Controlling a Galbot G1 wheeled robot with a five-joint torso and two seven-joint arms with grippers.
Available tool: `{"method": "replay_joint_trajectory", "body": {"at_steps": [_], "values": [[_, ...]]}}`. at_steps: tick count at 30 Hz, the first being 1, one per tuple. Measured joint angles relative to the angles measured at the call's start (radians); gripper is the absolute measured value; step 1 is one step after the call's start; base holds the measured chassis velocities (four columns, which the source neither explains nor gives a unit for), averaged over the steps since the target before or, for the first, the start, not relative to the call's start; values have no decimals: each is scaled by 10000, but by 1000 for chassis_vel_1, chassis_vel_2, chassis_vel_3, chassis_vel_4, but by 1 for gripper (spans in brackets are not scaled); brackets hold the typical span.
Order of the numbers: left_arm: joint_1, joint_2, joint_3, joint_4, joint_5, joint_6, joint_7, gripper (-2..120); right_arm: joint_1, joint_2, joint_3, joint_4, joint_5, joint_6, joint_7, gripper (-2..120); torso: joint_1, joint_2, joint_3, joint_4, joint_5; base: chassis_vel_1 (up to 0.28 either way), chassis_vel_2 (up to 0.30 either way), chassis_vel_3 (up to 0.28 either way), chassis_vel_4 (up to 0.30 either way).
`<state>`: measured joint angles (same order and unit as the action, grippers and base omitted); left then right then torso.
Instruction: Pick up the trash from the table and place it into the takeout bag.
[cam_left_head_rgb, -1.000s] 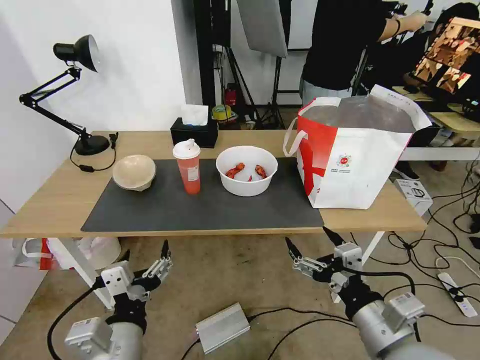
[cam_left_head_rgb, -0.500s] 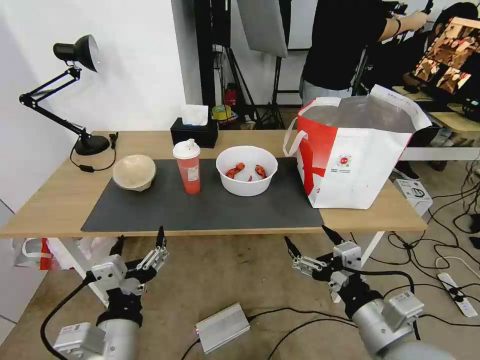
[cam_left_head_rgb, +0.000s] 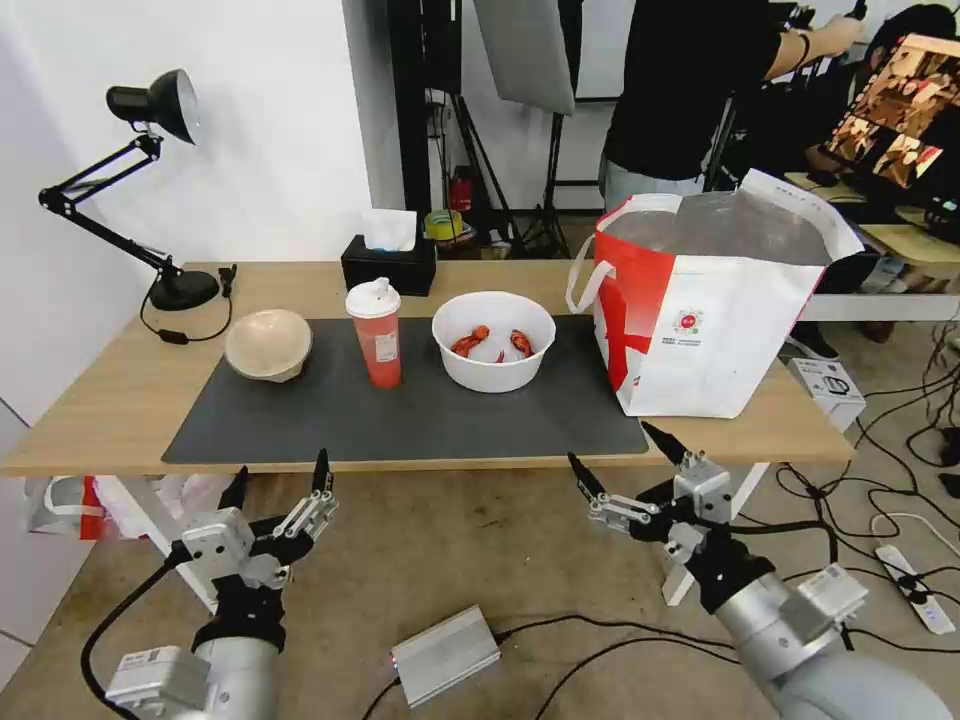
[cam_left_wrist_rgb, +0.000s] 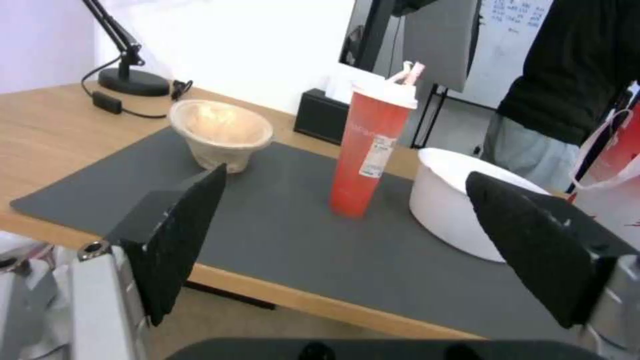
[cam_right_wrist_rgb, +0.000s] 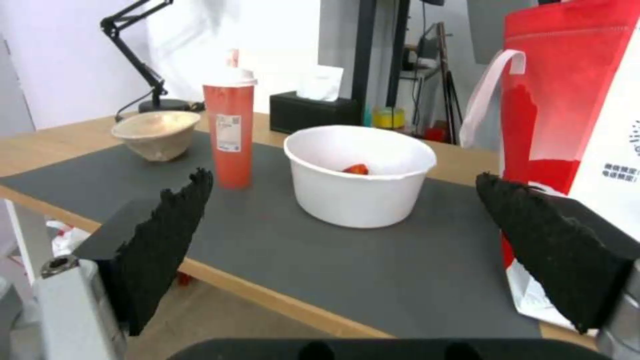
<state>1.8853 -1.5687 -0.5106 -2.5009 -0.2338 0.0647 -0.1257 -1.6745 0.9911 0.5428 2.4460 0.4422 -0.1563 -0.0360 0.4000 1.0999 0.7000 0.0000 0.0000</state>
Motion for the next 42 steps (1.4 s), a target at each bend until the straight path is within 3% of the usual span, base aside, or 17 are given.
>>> {"method": "replay_joint_trajectory", "body": {"at_steps": [14, 27, 42], "values": [[30, -122, 9, 9, 169, -11, 31, 97, 537, -447, -14, -286, 272, 85, -52, 100, 0, 0, 0, 0, 0, 0, 0, 0, 0], [-17, -105, 0, 9, 184, -59, 37, 97, 2365, -2372, -232, -822, 1667, 341, -195, 100, 1, 0, 0, 1, 0, 0, 0, 0, 0], [-19, -163, -34, 14, 185, -112, 53, 97, 4153, -3504, -918, -1302, 2758, 276, -634, 100, 0, 0, 0, 0, 0, 0, 0, 0, 0]]}}
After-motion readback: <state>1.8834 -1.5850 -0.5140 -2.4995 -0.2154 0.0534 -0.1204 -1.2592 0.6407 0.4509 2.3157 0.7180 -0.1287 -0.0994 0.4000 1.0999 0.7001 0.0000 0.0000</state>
